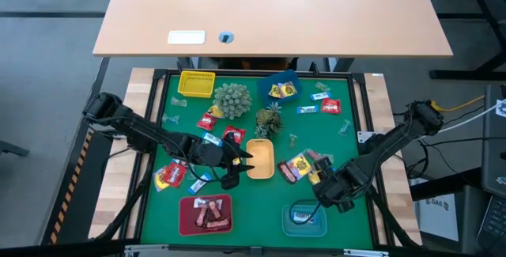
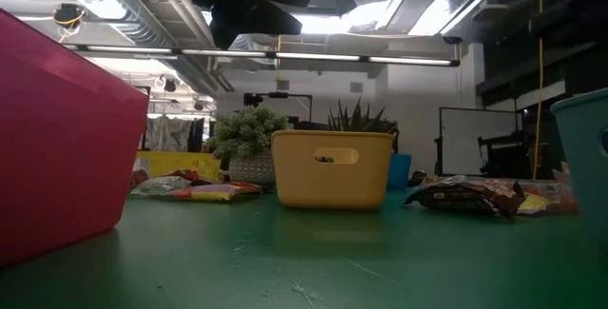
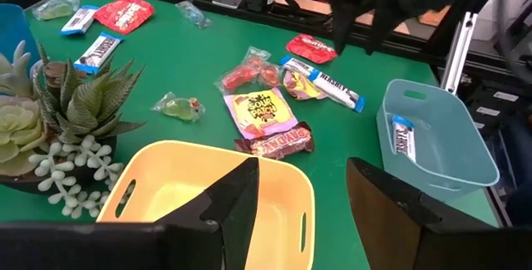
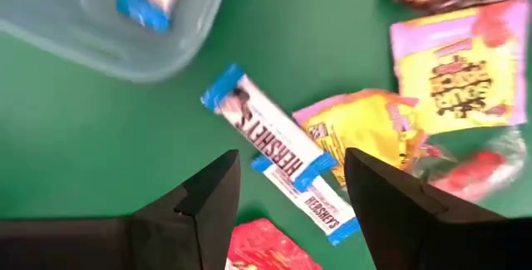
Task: Sort candy
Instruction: Put the blue chocolate bar into the light blue bin
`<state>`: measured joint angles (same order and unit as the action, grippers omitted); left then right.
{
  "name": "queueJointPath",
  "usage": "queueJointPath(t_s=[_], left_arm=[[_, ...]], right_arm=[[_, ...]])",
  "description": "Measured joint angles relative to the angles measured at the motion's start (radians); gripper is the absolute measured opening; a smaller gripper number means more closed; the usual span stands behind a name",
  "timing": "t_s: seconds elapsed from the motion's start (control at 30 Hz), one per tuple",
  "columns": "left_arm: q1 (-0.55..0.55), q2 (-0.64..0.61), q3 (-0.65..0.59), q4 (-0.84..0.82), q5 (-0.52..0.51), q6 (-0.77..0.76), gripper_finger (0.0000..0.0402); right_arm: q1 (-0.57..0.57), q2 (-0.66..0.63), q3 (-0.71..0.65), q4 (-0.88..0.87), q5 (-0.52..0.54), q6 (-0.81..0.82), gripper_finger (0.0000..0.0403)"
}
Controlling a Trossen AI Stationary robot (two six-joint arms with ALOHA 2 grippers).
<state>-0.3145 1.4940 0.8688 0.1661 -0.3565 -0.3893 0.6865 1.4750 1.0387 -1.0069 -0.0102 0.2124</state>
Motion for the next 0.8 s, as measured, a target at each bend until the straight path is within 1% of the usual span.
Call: queueJointPath(t_s=[0.1, 0.4, 0.8], left_arm=[[0.000, 0.000, 0.000, 0.000, 0.000, 0.000, 0.0169], [0.000, 0.000, 0.000, 0.000, -0.001, 0.000, 0.0169], [0.000, 0.000, 0.000, 0.000, -0.002, 0.000, 0.0169]], right_arm=[[0.000, 0.000, -0.055, 0.053, -0.032, -0.048, 0.0214], [0.000, 0.000, -0.162, 0.215, -0.034, -0.259, 0.0214], [0.000, 0.000, -0.297, 0.397, -0.034, -0.314, 0.0214]])
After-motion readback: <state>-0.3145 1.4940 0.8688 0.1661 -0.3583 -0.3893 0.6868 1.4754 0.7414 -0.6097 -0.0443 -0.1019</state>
